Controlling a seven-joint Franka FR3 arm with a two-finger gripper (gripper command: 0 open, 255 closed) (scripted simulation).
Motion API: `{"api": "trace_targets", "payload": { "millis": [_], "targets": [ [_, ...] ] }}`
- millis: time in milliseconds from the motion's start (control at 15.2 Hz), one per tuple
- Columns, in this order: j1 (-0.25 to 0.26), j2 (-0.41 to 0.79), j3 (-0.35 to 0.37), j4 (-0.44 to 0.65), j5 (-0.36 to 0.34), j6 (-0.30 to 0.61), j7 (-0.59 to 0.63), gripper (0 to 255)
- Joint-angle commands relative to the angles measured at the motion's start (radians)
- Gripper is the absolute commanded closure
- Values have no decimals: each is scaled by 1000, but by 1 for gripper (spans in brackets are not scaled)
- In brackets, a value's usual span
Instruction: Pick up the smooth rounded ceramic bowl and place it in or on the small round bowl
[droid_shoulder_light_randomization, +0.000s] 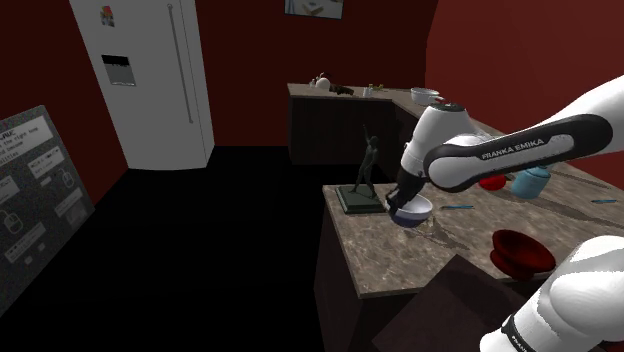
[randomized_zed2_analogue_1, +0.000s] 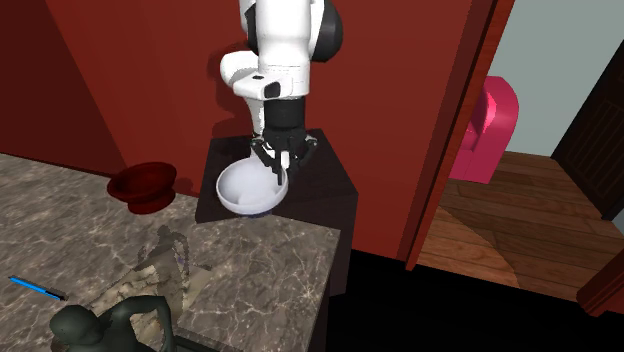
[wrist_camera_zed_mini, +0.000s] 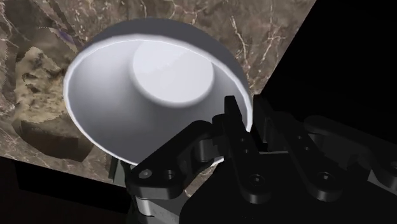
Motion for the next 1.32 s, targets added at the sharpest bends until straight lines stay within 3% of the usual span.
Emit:
{"api": "trace_targets", "payload": {
  "millis": [0,528,1254],
  "targets": [
    [-11,-60,-34,-44,-2,-14,-45,255],
    [-111,-312,-199,-196,-72,-106,-247,255],
    [-359,-521,-463,-251,-253,-248,-578,255]
  ]
}}
